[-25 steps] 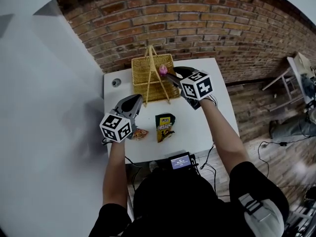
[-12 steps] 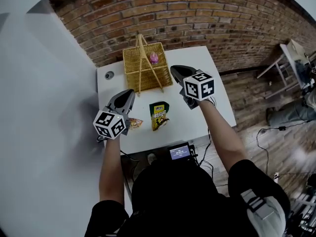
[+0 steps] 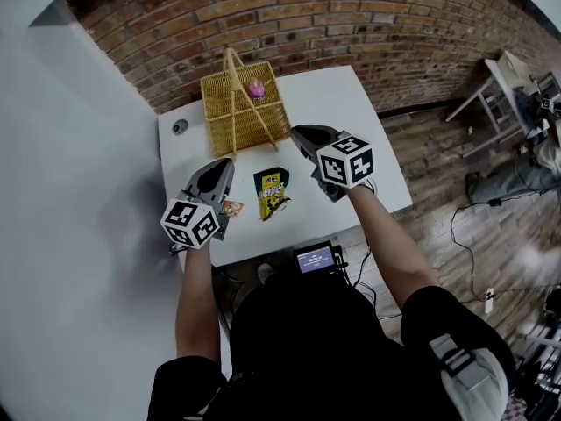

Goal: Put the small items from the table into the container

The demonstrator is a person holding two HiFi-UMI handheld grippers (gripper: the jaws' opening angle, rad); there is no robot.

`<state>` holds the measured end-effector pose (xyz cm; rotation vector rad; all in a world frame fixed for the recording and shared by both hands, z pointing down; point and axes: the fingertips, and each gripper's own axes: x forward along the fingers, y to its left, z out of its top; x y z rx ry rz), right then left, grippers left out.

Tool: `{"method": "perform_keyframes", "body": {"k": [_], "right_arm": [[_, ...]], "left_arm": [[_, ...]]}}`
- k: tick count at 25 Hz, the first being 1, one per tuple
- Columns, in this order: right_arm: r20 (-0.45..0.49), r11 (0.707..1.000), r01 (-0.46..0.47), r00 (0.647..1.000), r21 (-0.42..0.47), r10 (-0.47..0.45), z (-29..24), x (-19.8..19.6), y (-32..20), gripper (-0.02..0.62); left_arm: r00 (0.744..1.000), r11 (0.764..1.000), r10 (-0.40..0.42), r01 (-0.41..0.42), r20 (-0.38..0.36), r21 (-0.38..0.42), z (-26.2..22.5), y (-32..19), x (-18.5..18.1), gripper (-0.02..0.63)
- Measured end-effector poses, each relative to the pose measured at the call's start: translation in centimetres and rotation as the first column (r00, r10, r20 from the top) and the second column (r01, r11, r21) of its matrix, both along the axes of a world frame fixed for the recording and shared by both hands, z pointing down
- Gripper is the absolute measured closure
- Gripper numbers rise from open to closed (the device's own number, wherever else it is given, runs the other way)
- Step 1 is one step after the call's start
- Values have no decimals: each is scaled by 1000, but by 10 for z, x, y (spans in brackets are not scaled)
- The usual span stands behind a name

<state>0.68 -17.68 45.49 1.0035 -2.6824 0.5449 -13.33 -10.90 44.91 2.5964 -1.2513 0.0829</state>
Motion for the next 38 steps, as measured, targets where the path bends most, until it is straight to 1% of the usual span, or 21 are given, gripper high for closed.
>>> {"method": "perform_keyframes", "body": {"k": [4,9,14,22,27,31,34,36,38], "right_arm": [[2,1000,13,1000,-21,-13,10,-2,11,583],[2,999,22,1000,-41,-22,21,-4,20,583],[14,998,25,1000,-58,-24,26,-3,25,583],[27,995,32,999,-90,-30,37,0,32,583],[43,992,53,998,-113,-48,45,-2,36,583],[25,988,75,997,-134,-73,57,-5,38,581],[38,982,102,995,-160,-97,65,-9,42,580],[46,976,124,992,-179,-118,72,-13,45,563],[29,969,146,989,-199,-143,81,-17,48,506]], "left_arm": [[1000,1000,2,-2,-2,-17,9,6,2,598],[1000,1000,1,0,31,-24,18,12,5,598],[1000,999,-15,14,-25,-36,22,13,2,598],[999,999,-35,34,-33,-42,26,15,-4,598],[997,998,-39,36,-61,-58,31,19,-5,598],[996,997,-65,62,-58,-52,35,22,-9,598],[995,995,-85,83,-48,-50,38,24,-12,598],[994,994,-95,93,-45,-52,41,25,-14,598],[995,994,-94,92,-43,-56,43,27,-14,597]]}}
